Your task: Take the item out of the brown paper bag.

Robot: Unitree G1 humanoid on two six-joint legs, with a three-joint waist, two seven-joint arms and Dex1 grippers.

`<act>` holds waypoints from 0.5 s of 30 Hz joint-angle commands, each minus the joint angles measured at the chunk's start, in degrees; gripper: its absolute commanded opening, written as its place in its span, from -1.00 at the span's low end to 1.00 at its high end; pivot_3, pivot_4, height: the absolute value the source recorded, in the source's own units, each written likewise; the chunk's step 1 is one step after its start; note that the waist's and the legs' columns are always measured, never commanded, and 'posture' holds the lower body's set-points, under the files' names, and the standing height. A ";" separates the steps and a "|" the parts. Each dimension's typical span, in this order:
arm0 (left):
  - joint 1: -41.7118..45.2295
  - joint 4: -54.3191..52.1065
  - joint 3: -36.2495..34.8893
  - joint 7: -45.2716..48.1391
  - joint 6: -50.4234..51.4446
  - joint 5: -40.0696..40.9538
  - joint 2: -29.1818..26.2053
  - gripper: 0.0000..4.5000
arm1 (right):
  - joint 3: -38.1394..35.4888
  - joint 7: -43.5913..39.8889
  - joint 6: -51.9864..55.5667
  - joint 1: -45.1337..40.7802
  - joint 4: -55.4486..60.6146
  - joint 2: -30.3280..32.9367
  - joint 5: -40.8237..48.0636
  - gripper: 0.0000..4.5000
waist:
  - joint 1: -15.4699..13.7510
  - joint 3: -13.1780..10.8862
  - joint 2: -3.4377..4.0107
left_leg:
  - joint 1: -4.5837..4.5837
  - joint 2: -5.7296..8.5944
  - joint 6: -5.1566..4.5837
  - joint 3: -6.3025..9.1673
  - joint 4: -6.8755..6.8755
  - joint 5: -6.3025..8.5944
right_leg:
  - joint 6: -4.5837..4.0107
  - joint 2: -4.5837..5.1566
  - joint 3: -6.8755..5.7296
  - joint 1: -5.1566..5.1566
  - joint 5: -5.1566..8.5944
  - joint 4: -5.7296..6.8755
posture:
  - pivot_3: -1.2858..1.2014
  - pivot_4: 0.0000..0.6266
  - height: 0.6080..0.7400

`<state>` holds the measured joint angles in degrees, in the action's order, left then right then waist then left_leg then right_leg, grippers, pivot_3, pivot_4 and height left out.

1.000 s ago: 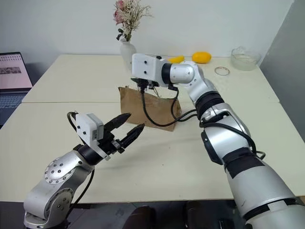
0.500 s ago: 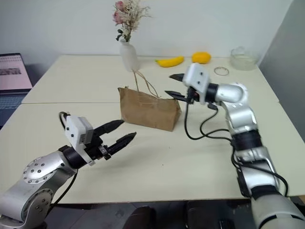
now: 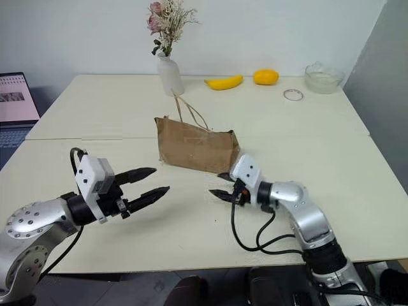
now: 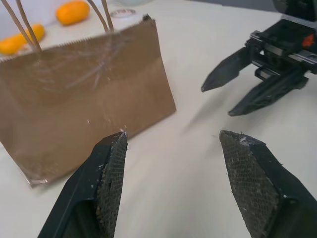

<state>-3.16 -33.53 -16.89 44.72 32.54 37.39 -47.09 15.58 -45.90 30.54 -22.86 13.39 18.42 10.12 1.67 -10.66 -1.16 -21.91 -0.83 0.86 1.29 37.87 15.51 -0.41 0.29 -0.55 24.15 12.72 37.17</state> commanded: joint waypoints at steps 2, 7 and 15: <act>-1.24 -0.18 -4.76 4.43 0.13 1.85 -3.47 0.38 | 1.35 4.42 1.77 -3.28 -4.15 -3.58 -1.08 0.06 | 0.00 0.00 0.00 | 0.02 0.00 0.00 0.01 0.00 0.00 | -0.13 0.00 -0.02 -0.01 0.08 0.00 | 0.03 -0.52 1.00; -3.61 1.05 -8.02 8.45 0.07 1.08 -6.49 0.38 | 1.86 6.48 0.94 -7.96 -13.26 -6.80 -2.64 0.06 | 0.05 0.00 0.00 | 0.02 0.01 0.00 0.00 -0.01 0.00 | -0.16 -0.05 -0.02 0.00 0.09 -0.01 | 0.03 -0.52 1.00; -3.42 -0.42 -8.58 7.06 0.98 1.32 -6.10 0.38 | 2.51 9.96 -5.10 -16.24 -30.90 -11.31 -7.30 0.06 | 0.11 0.00 0.00 | -0.04 0.00 0.00 0.01 -0.04 0.00 | -0.05 -0.06 -0.02 0.04 0.04 -0.05 | 0.03 -0.52 1.00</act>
<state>-6.95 -32.04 -24.06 52.35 33.38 38.18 -53.09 18.54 -36.93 27.91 -37.02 -16.05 7.47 3.59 1.78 -10.66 -1.16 -21.94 -0.84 0.86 1.30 37.83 15.51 -0.46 0.23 -0.57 24.18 12.75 37.14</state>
